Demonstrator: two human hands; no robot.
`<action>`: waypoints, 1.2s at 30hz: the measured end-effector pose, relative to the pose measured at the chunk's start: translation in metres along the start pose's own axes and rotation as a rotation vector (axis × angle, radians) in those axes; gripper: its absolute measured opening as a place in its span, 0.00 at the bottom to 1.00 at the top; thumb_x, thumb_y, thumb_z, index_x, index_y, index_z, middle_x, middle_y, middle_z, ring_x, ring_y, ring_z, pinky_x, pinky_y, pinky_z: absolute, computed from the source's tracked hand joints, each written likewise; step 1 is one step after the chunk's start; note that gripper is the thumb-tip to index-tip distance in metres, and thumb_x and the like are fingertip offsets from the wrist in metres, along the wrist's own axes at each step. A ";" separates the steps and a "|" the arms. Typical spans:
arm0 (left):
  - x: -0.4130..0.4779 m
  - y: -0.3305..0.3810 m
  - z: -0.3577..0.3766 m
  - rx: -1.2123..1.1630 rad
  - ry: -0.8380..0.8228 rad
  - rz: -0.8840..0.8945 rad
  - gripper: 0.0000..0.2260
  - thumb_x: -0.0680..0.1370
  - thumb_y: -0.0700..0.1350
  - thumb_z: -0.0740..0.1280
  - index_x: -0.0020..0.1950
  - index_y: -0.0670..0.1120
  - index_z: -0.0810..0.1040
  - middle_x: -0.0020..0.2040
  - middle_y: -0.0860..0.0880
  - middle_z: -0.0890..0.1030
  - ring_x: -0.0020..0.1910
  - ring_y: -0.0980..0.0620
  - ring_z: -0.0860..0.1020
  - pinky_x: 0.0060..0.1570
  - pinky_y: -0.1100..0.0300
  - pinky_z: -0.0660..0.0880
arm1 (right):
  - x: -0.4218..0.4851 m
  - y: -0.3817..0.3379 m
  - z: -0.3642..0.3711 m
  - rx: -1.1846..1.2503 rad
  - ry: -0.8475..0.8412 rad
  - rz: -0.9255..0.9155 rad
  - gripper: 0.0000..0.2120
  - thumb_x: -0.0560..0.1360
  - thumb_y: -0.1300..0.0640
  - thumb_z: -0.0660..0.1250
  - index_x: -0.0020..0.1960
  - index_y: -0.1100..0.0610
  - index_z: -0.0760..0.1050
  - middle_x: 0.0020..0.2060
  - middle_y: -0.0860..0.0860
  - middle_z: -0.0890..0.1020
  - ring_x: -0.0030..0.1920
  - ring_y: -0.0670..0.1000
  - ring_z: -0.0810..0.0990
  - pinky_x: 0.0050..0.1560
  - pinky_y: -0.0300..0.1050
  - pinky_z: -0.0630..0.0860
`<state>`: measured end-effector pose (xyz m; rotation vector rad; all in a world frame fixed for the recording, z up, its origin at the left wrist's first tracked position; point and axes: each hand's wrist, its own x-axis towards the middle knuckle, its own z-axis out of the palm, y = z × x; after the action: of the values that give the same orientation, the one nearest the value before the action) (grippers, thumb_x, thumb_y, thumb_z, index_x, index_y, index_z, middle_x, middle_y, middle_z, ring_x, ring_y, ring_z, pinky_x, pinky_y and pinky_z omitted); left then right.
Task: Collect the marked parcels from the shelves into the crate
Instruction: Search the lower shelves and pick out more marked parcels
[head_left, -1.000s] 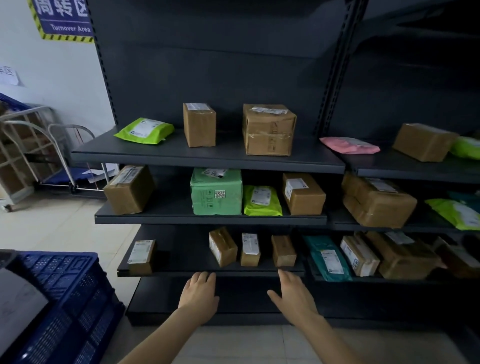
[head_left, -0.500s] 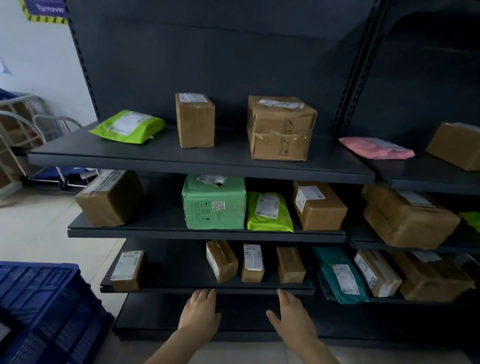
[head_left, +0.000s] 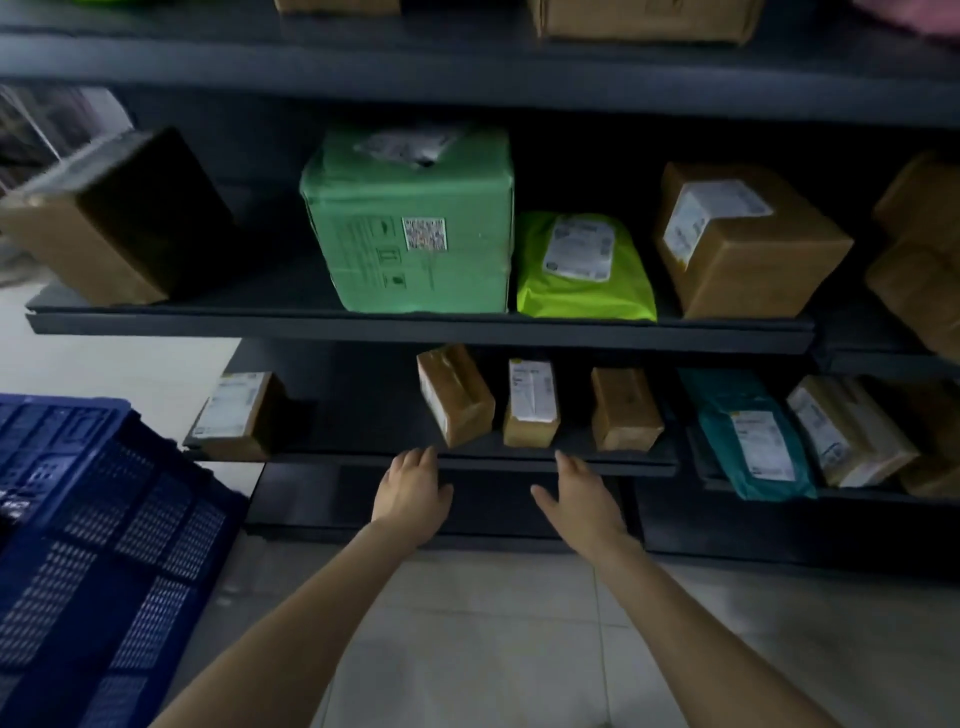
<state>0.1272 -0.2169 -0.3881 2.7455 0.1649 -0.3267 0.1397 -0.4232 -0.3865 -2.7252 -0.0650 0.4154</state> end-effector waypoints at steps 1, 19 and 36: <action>0.008 -0.003 0.013 -0.017 0.004 -0.013 0.26 0.78 0.50 0.61 0.74 0.43 0.59 0.72 0.45 0.65 0.72 0.45 0.61 0.69 0.54 0.61 | 0.011 0.005 0.010 0.007 0.006 -0.004 0.30 0.79 0.47 0.57 0.75 0.60 0.54 0.72 0.56 0.63 0.71 0.55 0.62 0.67 0.48 0.66; 0.156 -0.040 0.143 -0.337 0.427 0.021 0.24 0.77 0.46 0.63 0.72 0.47 0.61 0.68 0.47 0.70 0.68 0.46 0.66 0.63 0.53 0.70 | 0.189 -0.018 0.101 -0.211 0.357 -0.475 0.31 0.79 0.50 0.59 0.76 0.58 0.50 0.76 0.56 0.54 0.74 0.56 0.58 0.71 0.48 0.62; 0.139 -0.065 0.133 -0.448 0.800 0.344 0.15 0.77 0.38 0.65 0.63 0.49 0.77 0.62 0.53 0.72 0.62 0.51 0.69 0.61 0.63 0.65 | 0.167 -0.022 0.171 0.633 0.479 -0.289 0.21 0.75 0.57 0.68 0.65 0.60 0.69 0.60 0.54 0.74 0.60 0.52 0.74 0.55 0.31 0.65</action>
<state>0.2239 -0.1966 -0.5654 2.2431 -0.0339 0.8085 0.2484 -0.3232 -0.5756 -2.0752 -0.1635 -0.2666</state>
